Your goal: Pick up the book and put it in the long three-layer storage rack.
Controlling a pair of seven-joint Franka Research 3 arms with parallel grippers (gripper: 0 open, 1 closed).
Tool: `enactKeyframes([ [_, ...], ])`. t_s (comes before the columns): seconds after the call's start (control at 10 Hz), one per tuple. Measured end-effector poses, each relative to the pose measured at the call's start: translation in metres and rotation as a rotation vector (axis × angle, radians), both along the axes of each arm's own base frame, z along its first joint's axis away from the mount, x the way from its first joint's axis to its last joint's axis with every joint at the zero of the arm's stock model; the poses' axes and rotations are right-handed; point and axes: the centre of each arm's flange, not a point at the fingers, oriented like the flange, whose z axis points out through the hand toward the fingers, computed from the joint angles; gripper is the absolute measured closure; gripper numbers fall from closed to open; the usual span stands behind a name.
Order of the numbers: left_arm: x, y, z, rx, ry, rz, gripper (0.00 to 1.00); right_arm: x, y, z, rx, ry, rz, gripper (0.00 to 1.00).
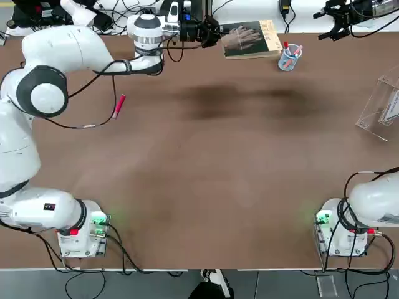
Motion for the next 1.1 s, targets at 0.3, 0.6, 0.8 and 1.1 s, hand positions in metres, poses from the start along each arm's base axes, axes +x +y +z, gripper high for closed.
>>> enactKeyframes([
  [0.3, -0.002, -0.003, -0.004, -0.001, 0.008, -0.004, 0.96, 0.005, 0.01, -0.017, 0.1, 0.02, -0.001, 0.0],
  [0.6, -0.007, -0.01, -0.007, -0.001, 0.013, -0.015, 0.96, 0.007, 0.016, -0.037, 0.161, 0.028, 0.018, 0.0],
  [0.8, -0.008, -0.013, -0.009, -0.001, 0.015, -0.019, 0.96, 0.01, 0.021, -0.052, 0.224, 0.029, 0.019, 0.0],
  [1.1, -0.011, -0.017, -0.009, -0.001, 0.016, -0.025, 0.96, 0.012, 0.033, -0.066, 0.296, 0.042, 0.007, 0.0],
])
